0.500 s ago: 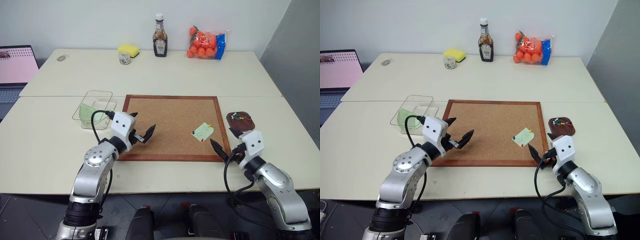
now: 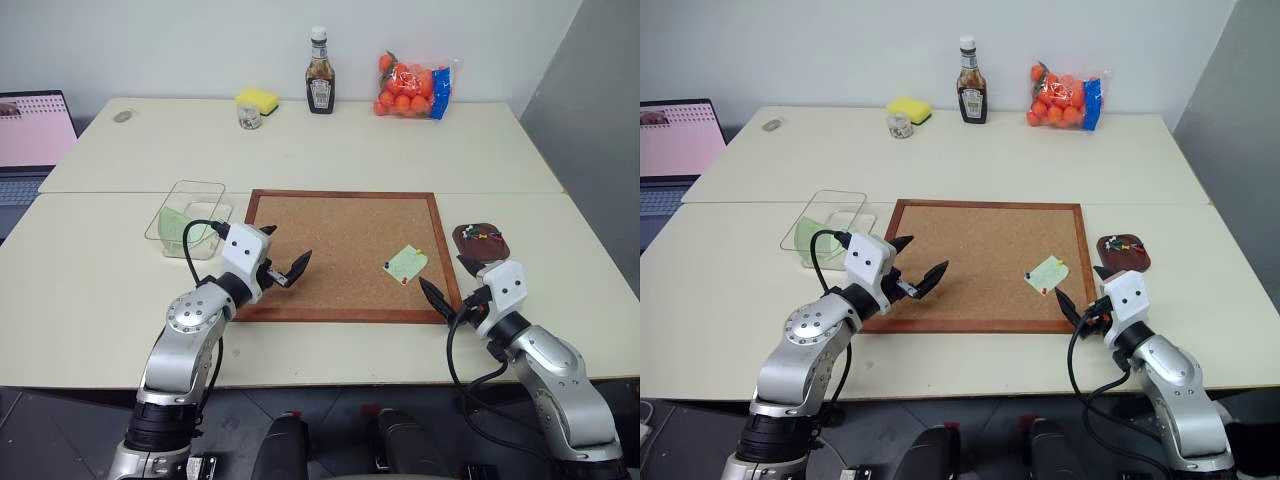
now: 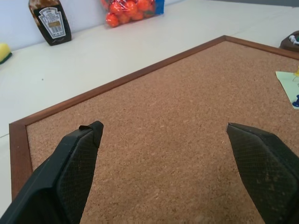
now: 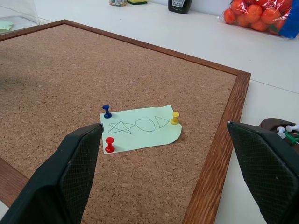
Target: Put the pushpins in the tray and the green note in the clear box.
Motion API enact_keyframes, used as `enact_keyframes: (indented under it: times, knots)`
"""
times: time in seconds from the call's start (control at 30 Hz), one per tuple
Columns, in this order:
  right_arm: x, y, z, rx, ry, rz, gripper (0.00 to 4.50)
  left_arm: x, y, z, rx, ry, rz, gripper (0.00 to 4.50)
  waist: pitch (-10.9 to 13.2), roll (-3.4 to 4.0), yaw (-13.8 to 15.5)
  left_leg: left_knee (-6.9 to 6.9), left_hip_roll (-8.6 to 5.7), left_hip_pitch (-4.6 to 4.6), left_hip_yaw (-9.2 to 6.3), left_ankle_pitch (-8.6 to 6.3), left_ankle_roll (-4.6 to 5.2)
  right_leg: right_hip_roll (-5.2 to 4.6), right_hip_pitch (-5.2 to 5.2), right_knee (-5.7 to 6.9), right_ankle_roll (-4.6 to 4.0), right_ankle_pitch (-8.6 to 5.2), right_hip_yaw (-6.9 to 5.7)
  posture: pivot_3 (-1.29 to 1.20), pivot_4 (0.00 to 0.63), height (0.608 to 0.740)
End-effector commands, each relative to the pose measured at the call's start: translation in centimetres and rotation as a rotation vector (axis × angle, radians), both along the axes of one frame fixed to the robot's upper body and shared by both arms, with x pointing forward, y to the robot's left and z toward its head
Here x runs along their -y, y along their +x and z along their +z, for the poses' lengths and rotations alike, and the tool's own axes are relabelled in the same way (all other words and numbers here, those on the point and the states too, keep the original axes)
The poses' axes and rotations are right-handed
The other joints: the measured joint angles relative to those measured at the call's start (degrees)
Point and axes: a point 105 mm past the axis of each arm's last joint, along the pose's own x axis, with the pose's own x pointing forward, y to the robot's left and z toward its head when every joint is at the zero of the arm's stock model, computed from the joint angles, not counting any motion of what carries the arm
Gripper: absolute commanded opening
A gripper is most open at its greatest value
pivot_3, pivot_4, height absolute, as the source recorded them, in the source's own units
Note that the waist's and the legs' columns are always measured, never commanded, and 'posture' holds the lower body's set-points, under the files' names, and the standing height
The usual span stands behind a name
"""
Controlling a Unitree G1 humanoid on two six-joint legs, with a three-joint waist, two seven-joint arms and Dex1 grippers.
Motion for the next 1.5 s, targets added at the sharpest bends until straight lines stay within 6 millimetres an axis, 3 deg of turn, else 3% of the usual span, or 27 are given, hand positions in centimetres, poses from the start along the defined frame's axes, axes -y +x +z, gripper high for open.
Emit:
enact_keyframes:
  times: [0.03, 0.23, 0.4, 0.43, 0.47, 0.77, 1.07, 1.27, 1.5]
  knots:
    - [-0.7, -0.3, 1.5, 0.053, 0.010, 0.027, 4.50, -0.1, 0.5, 1.5, 0.049, 0.010, -0.017, 4.48, 0.00, 0.00, -0.01, 0.00, 0.00, 0.00, 0.01, 0.00, 0.00, 0.00, 0.00, 0.00, 0.00, 0.00, 0.01, 0.00, 0.150, 0.740]
    - [-1.0, -0.4, 2.2, 0.060, 0.009, 0.052, 4.50, 0.0, 1.0, 2.1, 0.059, 0.014, -0.052, 4.48, 0.00, 0.00, -0.04, 0.00, 0.00, 0.00, 0.00, 0.00, 0.00, 0.01, 0.00, 0.00, 0.00, 0.00, 0.00, 0.00, 0.150, 0.740]
    - [-2.0, -1.3, 2.7, 0.036, 0.015, 0.116, 4.50, 0.3, 0.8, 1.4, 0.024, 0.047, -0.111, 4.48, 0.00, 0.00, -0.05, -0.01, 0.01, 0.00, -0.01, 0.00, 0.00, 0.02, 0.00, 0.01, 0.00, 0.00, 0.00, 0.00, 0.150, 0.740]
    - [-2.2, -1.6, 2.7, 0.028, 0.012, 0.132, 4.50, 0.3, 0.8, 1.1, 0.013, 0.053, -0.124, 4.11, 0.00, 0.00, -0.05, -0.01, 0.01, 0.00, -0.01, 0.00, 0.00, 0.02, 0.00, 0.00, 0.00, 0.00, -0.01, 0.00, 0.150, 0.740]
    - [-2.4, -1.8, 2.7, 0.022, 0.013, 0.144, 4.50, 0.5, 0.7, 0.8, -0.002, 0.058, -0.141, 4.06, 0.00, 0.00, -0.04, 0.00, 0.01, 0.00, -0.01, 0.00, 0.00, 0.02, 0.00, 0.00, 0.00, 0.00, -0.01, 0.00, 0.150, 0.740]
    - [-2.5, -1.6, 3.0, 0.025, 0.004, 0.110, 4.50, 2.1, 0.2, -1.9, -0.112, 0.097, -0.242, 2.10, 0.00, 0.00, -0.03, 0.00, 0.01, 0.00, -0.01, 0.00, 0.00, 0.02, 0.00, 0.00, 0.00, 0.00, -0.01, 0.00, 0.150, 0.740]
    - [-2.3, -0.4, 3.3, 0.033, 0.008, 0.068, 4.50, 1.5, 0.3, -4.4, -0.197, 0.131, -0.213, 0.19, 0.00, 0.00, -0.05, 0.00, 0.00, 0.00, -0.02, 0.00, 0.00, 0.02, 0.00, 0.00, 0.00, 0.00, -0.01, 0.00, 0.150, 0.740]
    - [-1.8, 1.1, 3.1, 0.016, 0.011, 0.016, 4.50, 1.3, 0.1, -6.1, -0.266, 0.144, -0.207, 0.01, -0.05, 0.03, -0.06, 0.01, 0.00, 0.02, 0.00, 0.00, 0.00, 0.02, 0.01, 0.01, 0.00, 0.00, 0.00, 0.00, 0.150, 0.740]
    - [-1.1, 4.0, 1.4, -0.105, 0.004, -0.051, 4.50, 1.7, -0.5, -6.4, -0.269, 0.159, -0.227, 0.01, -0.11, 0.09, -0.07, 0.01, 0.00, 0.04, 0.01, 0.00, 0.01, 0.02, 0.03, 0.02, 0.00, 0.01, 0.01, 0.00, 0.150, 0.740]
